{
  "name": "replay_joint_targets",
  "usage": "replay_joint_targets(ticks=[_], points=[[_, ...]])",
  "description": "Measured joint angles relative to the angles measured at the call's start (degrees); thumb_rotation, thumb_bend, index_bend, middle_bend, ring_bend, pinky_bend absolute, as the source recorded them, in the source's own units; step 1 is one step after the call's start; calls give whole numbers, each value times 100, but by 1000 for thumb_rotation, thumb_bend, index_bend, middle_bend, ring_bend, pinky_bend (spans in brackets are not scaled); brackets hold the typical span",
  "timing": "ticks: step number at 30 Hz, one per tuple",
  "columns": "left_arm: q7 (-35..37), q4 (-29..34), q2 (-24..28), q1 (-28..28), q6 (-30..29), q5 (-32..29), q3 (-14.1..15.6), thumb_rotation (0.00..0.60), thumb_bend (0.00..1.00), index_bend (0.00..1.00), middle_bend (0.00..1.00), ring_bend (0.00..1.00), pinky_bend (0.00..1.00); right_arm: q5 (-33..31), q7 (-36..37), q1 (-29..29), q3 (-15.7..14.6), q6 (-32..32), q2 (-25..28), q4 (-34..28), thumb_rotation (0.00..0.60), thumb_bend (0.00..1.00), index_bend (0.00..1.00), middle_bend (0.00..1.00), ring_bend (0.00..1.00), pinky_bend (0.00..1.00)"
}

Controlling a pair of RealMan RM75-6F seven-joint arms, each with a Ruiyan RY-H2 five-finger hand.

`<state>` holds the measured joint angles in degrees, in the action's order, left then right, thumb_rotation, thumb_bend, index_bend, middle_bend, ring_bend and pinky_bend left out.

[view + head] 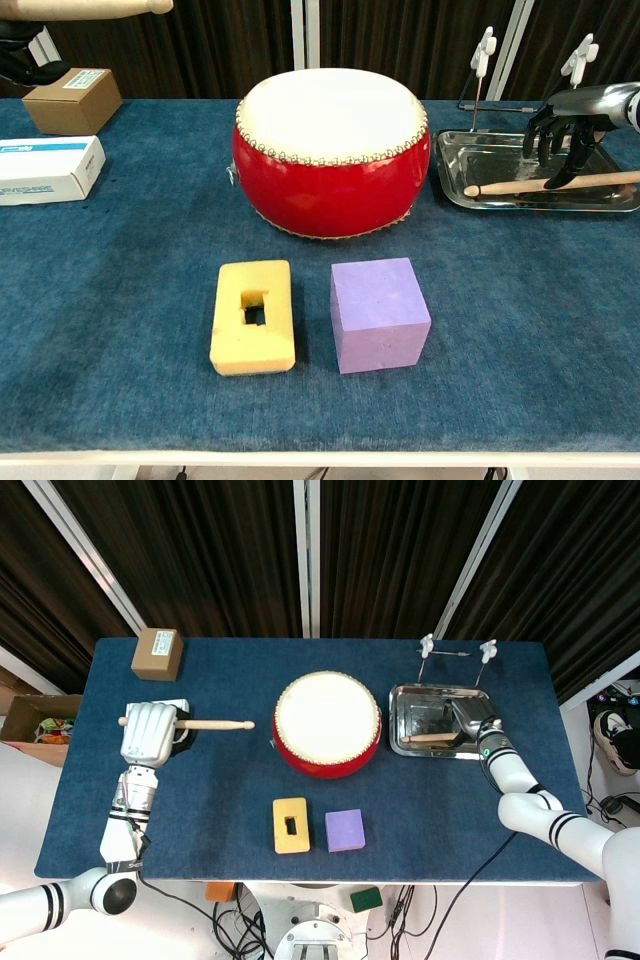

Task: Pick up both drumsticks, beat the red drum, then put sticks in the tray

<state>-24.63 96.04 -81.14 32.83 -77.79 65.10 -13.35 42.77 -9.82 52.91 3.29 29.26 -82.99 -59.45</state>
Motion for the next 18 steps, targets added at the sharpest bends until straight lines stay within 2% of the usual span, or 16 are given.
replay_joint_targets(ticks=[5, 10, 12, 18], points=[[-36, -20, -24, 5, 61, 51, 24, 600, 336, 985, 990, 1000, 1000, -391, -227, 29, -50, 94, 188, -339, 600, 125, 151, 253, 97, 185], [-129, -22, -45, 52, 179, 58, 38, 600, 336, 981, 987, 1000, 1000, -242, -245, -35, 6, 418, 551, -1001, 600, 125, 156, 301, 105, 185], [-214, -13, -46, 88, 246, 41, 42, 600, 337, 977, 984, 1000, 1000, -48, -211, -99, 58, 616, 817, -1447, 600, 125, 181, 340, 117, 189], [-514, 120, -66, 288, 542, -193, -32, 600, 335, 959, 975, 996, 1000, 615, -89, -334, 259, 1228, 1864, -3005, 600, 142, 250, 376, 134, 205]])
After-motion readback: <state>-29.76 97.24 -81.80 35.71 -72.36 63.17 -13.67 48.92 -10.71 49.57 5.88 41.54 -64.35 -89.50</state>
